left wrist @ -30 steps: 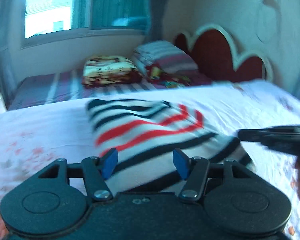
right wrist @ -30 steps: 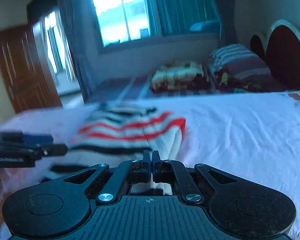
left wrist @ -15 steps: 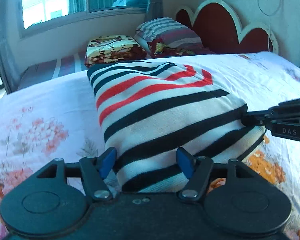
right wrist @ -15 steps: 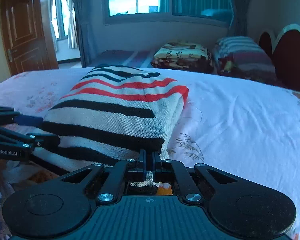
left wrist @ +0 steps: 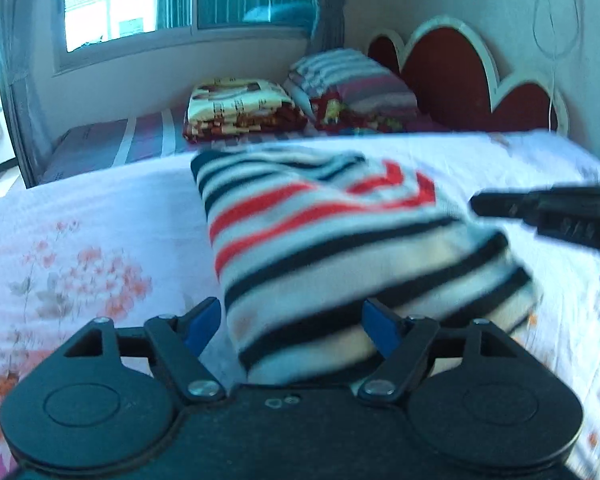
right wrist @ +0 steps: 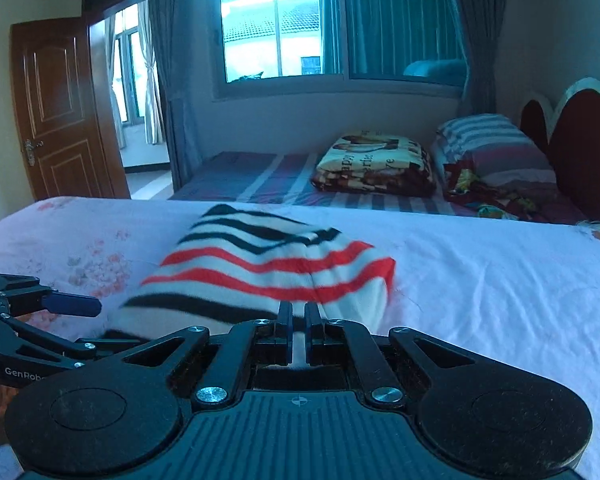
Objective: Fold small clothes
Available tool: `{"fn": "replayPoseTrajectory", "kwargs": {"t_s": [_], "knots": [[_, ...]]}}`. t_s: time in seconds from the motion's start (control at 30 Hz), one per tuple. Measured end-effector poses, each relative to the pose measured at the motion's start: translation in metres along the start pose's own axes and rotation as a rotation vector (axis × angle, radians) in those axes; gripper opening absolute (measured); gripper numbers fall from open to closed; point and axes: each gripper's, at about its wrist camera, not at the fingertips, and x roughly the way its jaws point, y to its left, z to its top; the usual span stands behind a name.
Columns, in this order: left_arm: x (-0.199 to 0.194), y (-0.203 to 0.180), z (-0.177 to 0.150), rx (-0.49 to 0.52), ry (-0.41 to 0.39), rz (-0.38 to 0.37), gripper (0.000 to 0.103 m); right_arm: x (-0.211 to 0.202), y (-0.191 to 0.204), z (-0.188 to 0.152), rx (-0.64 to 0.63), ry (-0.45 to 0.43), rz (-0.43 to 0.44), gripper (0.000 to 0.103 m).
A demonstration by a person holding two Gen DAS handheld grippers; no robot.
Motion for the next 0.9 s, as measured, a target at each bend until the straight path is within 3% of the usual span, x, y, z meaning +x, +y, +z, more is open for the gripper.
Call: {"fn": "replayPoseTrajectory", "kwargs": {"t_s": [0.13,0.17,0.23,0.3,0.4,0.47,0.5,0.53,0.57,0.67,0.77,0.9], "knots": [[0.015,0.0,0.019,-0.007,-0.011,0.01,0.083,0.019,-0.001,0.006,0.023,0.012,0.005,0.003],[0.023,0.0,0.021,-0.016,0.005,0.012,0.087,0.027,0.0,0.004,0.014,0.038,0.004,0.003],[0.043,0.0,0.02,-0.029,0.08,0.014,0.096,0.054,0.003,-0.006,-0.034,0.182,-0.017,0.003],[0.057,0.001,0.016,-0.035,0.141,0.005,0.102,0.057,0.005,-0.009,-0.06,0.167,-0.021,0.003],[0.052,0.008,0.019,-0.059,0.145,-0.019,0.096,0.052,-0.005,0.003,0.014,0.188,0.008,0.003],[0.043,0.016,0.02,-0.107,0.13,-0.053,0.093,0.038,-0.02,0.008,0.085,0.146,0.011,0.004],[0.038,0.021,0.018,-0.126,0.126,-0.067,0.093,0.032,-0.028,0.009,0.109,0.127,0.003,0.024],[0.035,0.026,0.016,-0.142,0.119,-0.076,0.093,0.027,-0.036,0.01,0.138,0.116,-0.005,0.062],[0.032,0.032,0.015,-0.161,0.111,-0.075,0.092,0.022,-0.045,0.01,0.165,0.099,-0.01,0.074],[0.031,0.045,0.013,-0.204,0.111,-0.094,0.09,0.016,-0.066,0.013,0.223,0.105,0.031,0.076],[0.04,0.062,0.011,-0.322,0.14,-0.19,0.084,0.022,-0.093,0.01,0.384,0.156,0.121,0.076],[0.056,0.078,0.003,-0.457,0.196,-0.304,0.086,0.039,-0.121,-0.003,0.557,0.229,0.216,0.076]]}}
